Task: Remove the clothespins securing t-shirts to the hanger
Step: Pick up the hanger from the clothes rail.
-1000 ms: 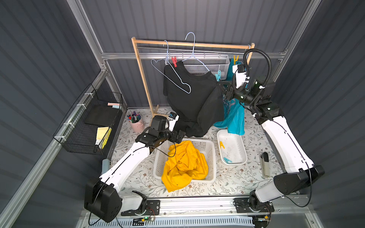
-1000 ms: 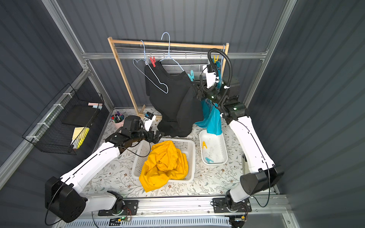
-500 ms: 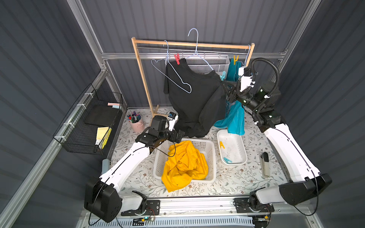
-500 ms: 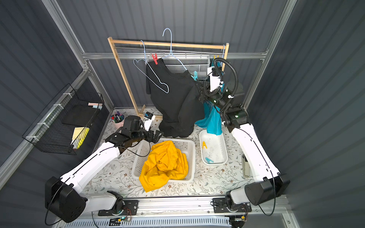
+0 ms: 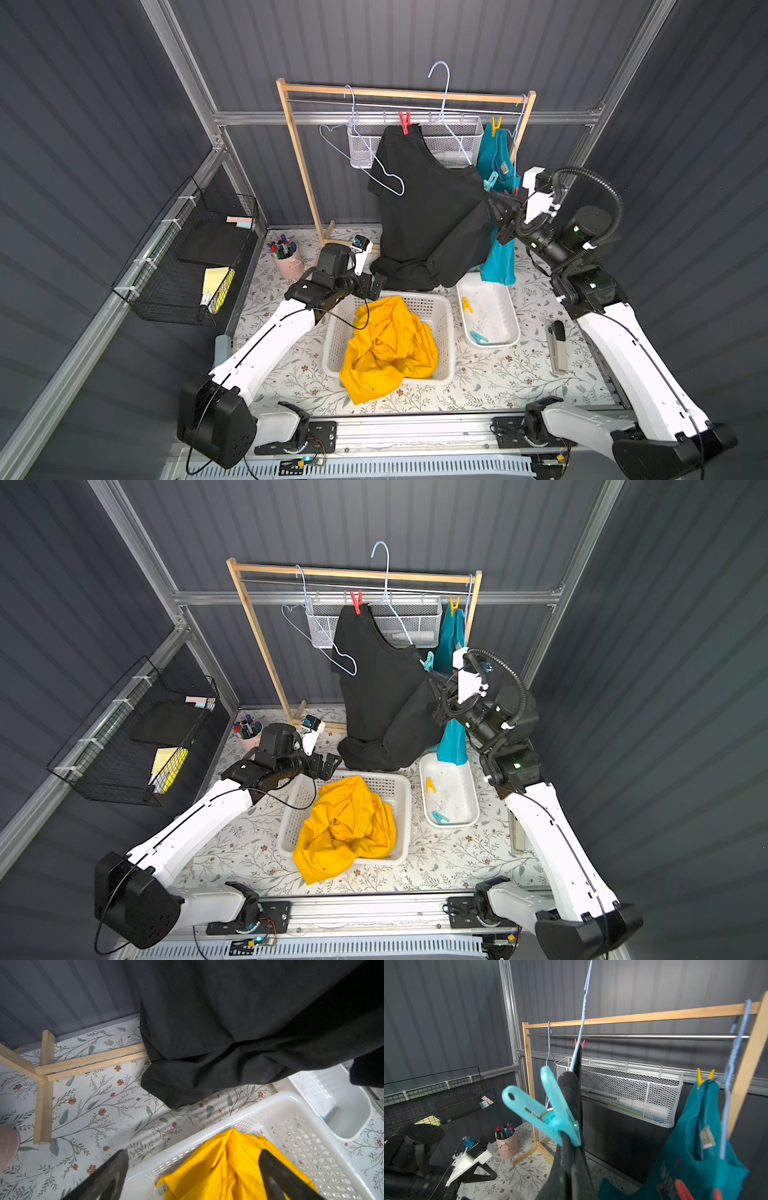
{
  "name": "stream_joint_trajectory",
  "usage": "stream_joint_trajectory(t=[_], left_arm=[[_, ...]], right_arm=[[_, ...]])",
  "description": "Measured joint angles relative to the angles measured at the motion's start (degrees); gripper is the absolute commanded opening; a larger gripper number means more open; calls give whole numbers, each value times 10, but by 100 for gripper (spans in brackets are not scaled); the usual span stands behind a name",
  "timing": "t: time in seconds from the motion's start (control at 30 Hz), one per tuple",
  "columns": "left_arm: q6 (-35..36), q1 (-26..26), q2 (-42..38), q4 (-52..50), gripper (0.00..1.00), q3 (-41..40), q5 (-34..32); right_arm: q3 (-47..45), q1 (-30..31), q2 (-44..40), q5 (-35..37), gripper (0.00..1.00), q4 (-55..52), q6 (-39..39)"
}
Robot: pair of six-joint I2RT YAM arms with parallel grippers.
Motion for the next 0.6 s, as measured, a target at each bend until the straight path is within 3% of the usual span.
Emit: stream_joint_trajectory(t=[0.6], left_arm=[[0, 0, 17, 0, 100, 0, -28]], right_arm=[[-76, 0, -197, 39, 0, -43, -14]])
